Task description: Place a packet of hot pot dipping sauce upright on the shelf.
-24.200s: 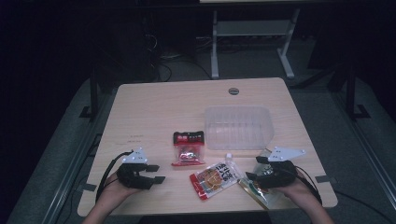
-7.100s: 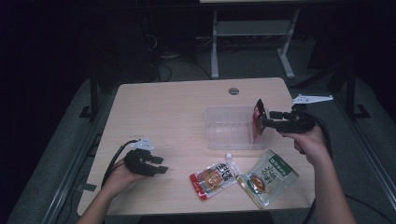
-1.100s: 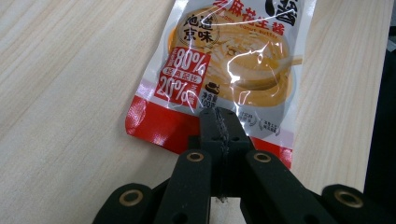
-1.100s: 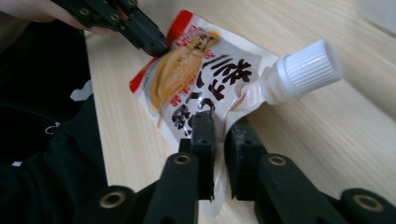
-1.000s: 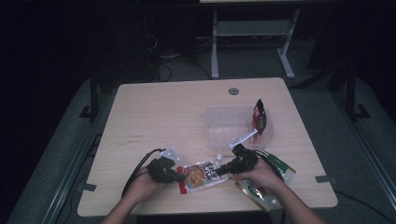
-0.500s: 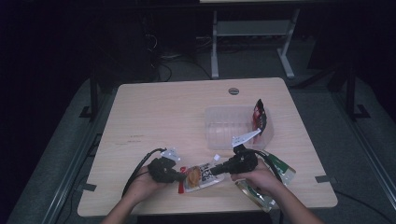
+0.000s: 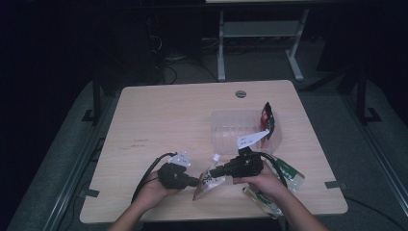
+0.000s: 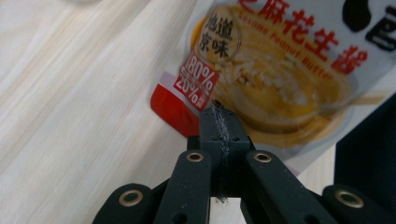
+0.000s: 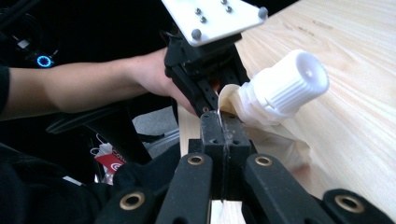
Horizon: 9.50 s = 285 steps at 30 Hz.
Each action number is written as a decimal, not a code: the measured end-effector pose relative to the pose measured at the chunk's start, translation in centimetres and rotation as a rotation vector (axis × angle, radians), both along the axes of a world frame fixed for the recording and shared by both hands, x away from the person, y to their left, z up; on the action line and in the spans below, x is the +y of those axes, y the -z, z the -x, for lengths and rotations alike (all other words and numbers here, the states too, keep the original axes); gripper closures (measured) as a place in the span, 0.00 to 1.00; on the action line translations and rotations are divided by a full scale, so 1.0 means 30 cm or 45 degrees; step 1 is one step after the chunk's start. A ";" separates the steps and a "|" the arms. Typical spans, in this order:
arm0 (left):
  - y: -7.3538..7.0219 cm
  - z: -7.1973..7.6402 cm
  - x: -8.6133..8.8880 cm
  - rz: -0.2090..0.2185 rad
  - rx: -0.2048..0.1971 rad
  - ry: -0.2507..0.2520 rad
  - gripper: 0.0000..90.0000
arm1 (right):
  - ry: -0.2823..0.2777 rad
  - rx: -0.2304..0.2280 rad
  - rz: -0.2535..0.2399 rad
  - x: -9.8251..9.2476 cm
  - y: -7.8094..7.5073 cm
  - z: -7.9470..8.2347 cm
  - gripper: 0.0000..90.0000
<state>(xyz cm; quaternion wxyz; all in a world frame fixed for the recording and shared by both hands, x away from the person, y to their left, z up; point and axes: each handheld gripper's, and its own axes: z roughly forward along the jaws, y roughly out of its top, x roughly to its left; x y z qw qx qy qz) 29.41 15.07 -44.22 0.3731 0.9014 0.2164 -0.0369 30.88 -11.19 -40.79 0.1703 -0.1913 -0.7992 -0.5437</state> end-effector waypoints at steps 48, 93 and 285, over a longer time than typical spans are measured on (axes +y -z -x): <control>-0.020 0.011 0.201 -0.013 -0.010 -0.021 0.51 | 0.169 -0.160 -0.029 -0.178 -0.183 -0.001 1.00; -0.014 0.007 0.202 -0.028 -0.003 -0.005 0.51 | 0.459 -0.182 0.055 -0.417 -0.315 -0.282 1.00; -0.039 -0.052 -0.183 0.062 -0.088 0.162 0.50 | 0.556 -0.164 0.557 -0.420 0.120 0.122 0.53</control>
